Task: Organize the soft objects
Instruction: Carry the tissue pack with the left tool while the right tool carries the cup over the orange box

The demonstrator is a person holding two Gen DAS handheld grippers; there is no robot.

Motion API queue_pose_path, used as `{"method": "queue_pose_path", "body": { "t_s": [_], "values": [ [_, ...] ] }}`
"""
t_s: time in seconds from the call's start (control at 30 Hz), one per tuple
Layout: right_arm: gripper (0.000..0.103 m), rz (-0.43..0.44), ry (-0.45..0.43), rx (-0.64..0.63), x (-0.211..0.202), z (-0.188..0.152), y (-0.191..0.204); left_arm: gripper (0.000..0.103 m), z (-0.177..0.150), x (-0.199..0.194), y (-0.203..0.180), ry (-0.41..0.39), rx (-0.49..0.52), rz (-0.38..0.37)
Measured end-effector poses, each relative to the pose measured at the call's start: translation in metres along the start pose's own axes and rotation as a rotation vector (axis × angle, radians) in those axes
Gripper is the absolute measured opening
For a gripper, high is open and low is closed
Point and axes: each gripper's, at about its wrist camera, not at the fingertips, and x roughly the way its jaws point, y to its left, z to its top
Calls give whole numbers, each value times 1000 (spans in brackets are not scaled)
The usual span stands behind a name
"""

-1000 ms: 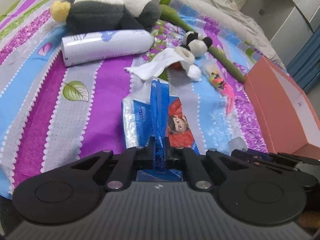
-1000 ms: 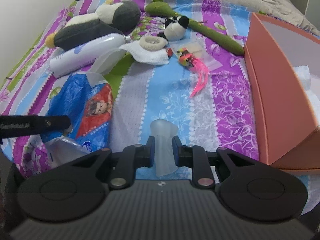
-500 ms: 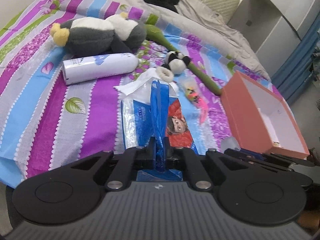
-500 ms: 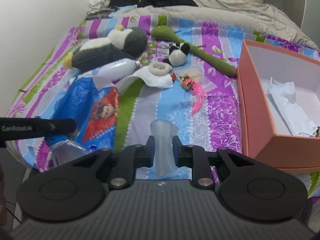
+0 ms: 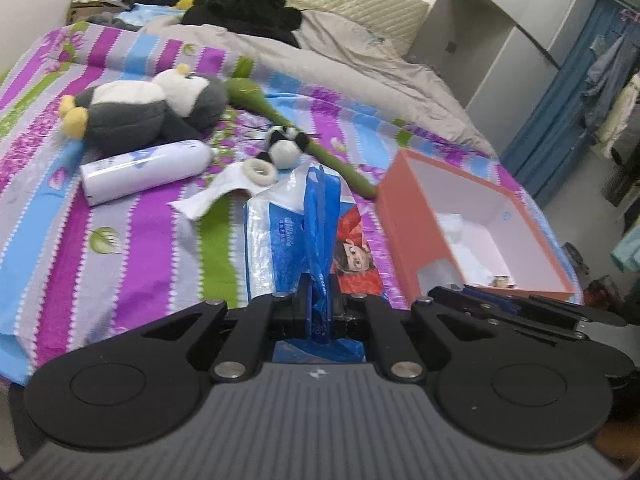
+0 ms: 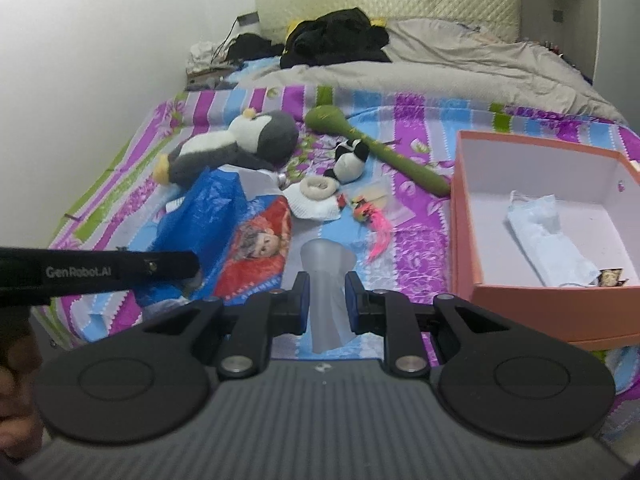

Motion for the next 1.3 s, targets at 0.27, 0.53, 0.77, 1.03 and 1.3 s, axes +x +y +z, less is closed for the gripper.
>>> {"method": "queue_pose_path", "body": {
  "t_s": [0.27,0.53,0.77,1.03,1.3],
  "values": [
    [23,-89,-56,2,-40,1,-29,7,-6,-1,-53,3,65,-75],
    [23,-155,-78,89,-75,-14,-63,7,-10,-2,-100,21,151,-159],
    [23,-211,-66,189,-89,-32,-95,7,-14,19,-136,83,201,-222],
    [23,-225,-69,236,-71,-17,-130,7,10,67,-178,117,257,-253],
    [23,-239,-39,277,-37,3,-184,7,45,139,-209,170,275,-245]
  ]
}}
